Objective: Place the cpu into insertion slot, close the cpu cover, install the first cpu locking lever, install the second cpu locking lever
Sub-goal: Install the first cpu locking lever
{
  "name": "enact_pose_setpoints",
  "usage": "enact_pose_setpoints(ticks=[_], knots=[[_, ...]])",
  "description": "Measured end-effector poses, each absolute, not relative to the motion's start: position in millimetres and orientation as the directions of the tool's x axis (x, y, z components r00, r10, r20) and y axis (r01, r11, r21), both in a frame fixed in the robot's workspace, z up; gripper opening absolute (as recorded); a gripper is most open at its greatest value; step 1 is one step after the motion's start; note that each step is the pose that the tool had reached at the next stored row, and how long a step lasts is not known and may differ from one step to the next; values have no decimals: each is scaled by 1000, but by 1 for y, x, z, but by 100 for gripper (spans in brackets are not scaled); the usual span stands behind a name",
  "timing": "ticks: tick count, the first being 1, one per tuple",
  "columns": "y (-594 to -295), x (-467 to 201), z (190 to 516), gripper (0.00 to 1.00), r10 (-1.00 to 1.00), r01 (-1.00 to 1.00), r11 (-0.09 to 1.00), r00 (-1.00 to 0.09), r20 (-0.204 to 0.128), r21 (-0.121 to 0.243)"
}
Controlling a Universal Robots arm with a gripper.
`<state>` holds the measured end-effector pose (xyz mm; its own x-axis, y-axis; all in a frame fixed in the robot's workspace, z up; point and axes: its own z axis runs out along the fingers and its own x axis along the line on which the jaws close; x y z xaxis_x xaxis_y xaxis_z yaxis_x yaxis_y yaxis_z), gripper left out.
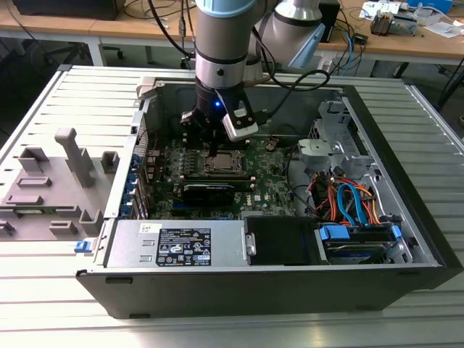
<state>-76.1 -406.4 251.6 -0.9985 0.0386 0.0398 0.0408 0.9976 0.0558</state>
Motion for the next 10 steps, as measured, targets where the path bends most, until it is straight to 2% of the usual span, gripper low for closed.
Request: enact_pose_setpoints(ticks=[10], knots=[[-406, -80, 252, 11, 39, 41, 998, -998, 40, 56]])
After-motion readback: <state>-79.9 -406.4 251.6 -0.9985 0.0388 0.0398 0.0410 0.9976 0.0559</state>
